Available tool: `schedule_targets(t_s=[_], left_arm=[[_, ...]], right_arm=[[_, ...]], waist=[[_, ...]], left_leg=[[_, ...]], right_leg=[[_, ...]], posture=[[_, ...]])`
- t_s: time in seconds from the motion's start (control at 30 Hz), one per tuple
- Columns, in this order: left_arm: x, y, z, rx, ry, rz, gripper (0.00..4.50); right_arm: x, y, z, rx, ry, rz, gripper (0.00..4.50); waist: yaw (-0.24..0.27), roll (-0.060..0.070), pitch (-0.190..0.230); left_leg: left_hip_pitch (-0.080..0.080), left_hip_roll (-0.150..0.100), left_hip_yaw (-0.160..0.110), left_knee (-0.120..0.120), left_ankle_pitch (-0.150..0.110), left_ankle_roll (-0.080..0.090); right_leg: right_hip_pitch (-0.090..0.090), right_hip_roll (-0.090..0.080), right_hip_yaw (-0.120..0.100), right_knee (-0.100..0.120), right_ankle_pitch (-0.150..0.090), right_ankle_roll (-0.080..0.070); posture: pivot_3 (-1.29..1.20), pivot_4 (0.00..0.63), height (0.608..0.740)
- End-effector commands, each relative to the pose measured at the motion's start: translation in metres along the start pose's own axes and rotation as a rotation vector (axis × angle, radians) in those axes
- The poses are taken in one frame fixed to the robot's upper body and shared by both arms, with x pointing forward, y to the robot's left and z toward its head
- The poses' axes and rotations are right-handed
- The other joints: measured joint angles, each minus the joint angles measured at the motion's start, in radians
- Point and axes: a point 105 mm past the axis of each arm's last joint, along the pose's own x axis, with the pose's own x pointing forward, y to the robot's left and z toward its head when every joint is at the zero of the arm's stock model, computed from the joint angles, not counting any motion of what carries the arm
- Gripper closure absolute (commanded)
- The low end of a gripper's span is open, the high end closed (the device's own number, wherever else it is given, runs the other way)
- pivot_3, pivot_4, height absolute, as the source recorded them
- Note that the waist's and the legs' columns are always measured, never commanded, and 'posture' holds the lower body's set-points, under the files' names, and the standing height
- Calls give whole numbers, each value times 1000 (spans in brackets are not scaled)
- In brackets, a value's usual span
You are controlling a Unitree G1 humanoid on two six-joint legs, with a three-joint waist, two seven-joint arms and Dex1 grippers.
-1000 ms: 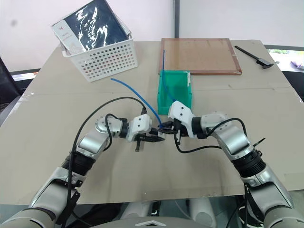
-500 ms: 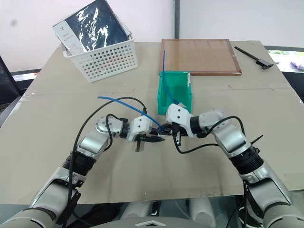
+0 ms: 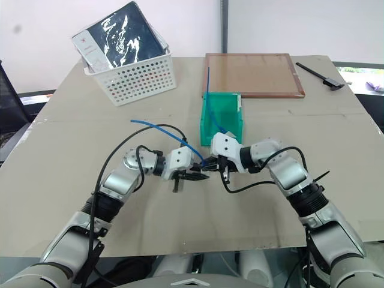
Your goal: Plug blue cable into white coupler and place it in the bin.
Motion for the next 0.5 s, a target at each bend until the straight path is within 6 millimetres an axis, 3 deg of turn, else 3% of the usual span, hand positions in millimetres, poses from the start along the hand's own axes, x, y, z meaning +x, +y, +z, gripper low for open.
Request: schedule_targets(t_s=[0.03, 0.07, 0.17, 0.27, 0.3, 0.4, 0.5], left_arm=[[2, 0, 11, -5, -48, 7, 4170], [1, 0, 13, -11, -57, 10, 4170], [-3, 0, 17, -43, -74, 15, 4170], [-10, 2, 23, -78, -88, 38, 4170], [-13, 3, 25, -92, -95, 48, 4170], [-22, 12, 41, -137, -161, 113, 4170], [-28, 25, 61, -224, -226, 195, 4170]], right_arm=[[-8, -15, -7, 84, -60, -153, 3728], [-16, -21, 5, 63, -106, -194, 3452], [-42, -27, 44, 18, -256, -279, 2059], [-76, -20, 81, -18, -381, -363, 359], [-85, -14, 90, -22, -411, -376, 60], [-108, 6, 100, -41, -419, -435, 60], [-121, 19, 82, -31, -313, -519, 60]], waist=[[-1, 0, 0], [-1, 2, 2], [0, 2, 3], [-1, 2, 4], [-1, 2, 4], [2, 2, 4], [7, 2, 4]], left_leg=[[1, 0, 0, 0, 0, 0], [1, 0, 0, 0, 0, 0], [0, 0, 0, 0, 0, 0], [-8, 0, -1, 0, 0, 0], [-9, 0, -2, 0, 0, 0], [-12, 0, -3, -2, 0, 0], [-13, -1, -4, -2, 0, 0]], right_leg=[[1, 0, 0, 0, 0, 0], [1, 0, 0, 0, 0, 0], [0, 0, 0, 1, 0, 0], [-8, 0, 0, 1, 0, 0], [-10, 0, 0, 1, 0, 0], [-12, 0, -2, 0, 0, 0], [-12, -2, -2, -1, 0, 0]], posture=[[0, 150, 740], [0, 150, 740], [0, 150, 740], [0, 150, 740], [0, 150, 740], [0, 150, 740], [0, 150, 740]])
